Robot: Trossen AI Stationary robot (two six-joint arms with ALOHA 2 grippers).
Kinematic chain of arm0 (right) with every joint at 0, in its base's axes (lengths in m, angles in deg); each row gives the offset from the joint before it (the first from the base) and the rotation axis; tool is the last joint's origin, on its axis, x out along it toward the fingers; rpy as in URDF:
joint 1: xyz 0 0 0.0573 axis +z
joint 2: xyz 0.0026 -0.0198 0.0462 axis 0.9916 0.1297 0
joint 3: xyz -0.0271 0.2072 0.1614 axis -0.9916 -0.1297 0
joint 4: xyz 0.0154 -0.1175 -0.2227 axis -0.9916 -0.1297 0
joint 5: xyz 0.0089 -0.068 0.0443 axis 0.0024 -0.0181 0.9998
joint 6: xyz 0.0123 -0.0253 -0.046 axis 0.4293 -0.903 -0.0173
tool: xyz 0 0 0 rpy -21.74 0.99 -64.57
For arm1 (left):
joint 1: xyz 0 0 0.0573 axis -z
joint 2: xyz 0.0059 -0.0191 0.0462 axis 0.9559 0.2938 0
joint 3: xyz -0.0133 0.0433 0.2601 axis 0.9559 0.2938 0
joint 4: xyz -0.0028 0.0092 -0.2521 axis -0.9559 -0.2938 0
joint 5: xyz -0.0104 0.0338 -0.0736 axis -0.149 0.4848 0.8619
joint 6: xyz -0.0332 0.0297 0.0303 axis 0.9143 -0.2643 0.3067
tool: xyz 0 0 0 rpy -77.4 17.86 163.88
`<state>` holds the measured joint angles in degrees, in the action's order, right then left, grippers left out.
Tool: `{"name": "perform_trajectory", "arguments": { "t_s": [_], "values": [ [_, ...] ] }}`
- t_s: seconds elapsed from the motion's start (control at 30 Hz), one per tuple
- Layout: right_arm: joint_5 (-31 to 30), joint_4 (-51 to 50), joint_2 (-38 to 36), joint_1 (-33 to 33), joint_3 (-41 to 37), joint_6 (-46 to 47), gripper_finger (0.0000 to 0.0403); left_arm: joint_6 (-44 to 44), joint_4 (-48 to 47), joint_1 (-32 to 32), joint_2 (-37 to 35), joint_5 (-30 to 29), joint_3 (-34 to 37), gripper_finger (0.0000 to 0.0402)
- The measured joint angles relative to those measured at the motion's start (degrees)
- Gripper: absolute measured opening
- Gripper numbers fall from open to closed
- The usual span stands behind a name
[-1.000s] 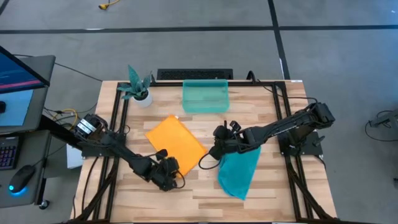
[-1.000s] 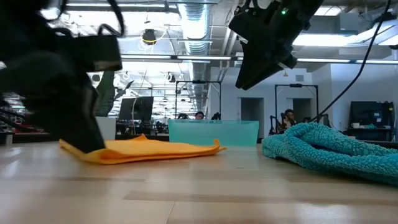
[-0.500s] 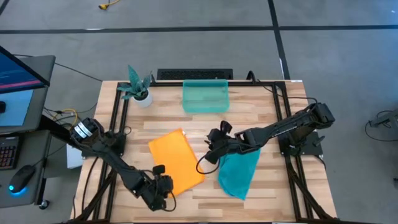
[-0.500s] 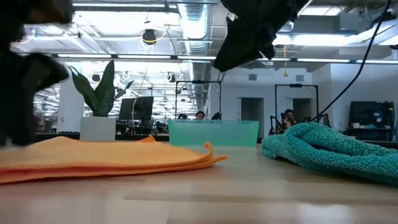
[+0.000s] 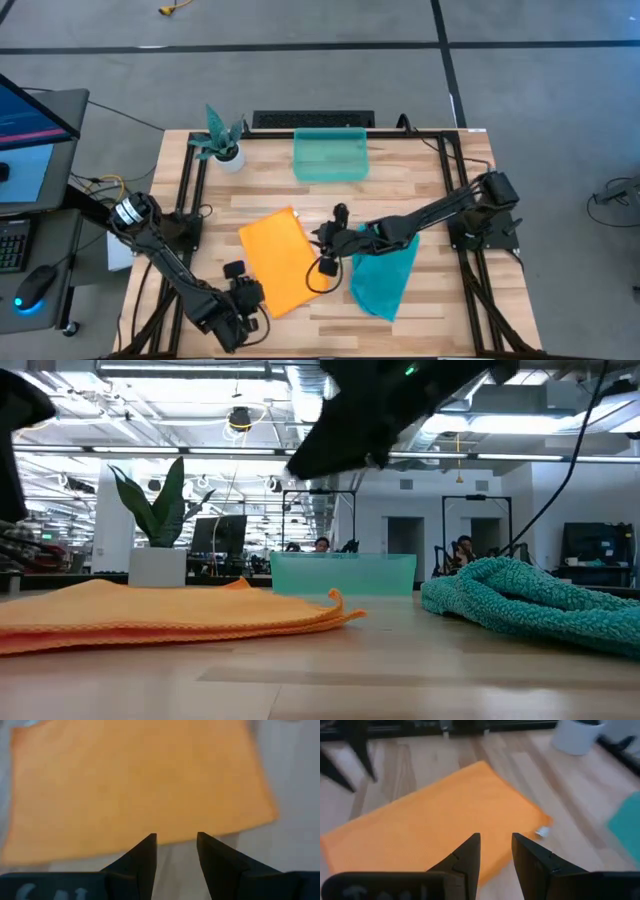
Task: Roll microfiber towels into tight, uniform cylinder then place into a basket
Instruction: Roll the yellow microfiber cloth
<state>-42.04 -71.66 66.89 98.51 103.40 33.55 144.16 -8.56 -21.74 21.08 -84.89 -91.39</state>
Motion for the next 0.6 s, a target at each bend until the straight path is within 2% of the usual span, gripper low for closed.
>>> {"name": "perform_trajectory", "arguments": {
  "t_s": [0.2,0.6],
  "values": [
    [4.6,0.0,6.8,-1.9,5.2,0.4,0.0132,6.6,-7.3,1.0,0.0,-2.2,0.1,0.0132],
    [9.7,-2.3,16.7,-4.3,9.7,2.5,0.0127,5.3,-8.7,0.7,0.0,-4.6,0.2,0.0132]
  ]
}}
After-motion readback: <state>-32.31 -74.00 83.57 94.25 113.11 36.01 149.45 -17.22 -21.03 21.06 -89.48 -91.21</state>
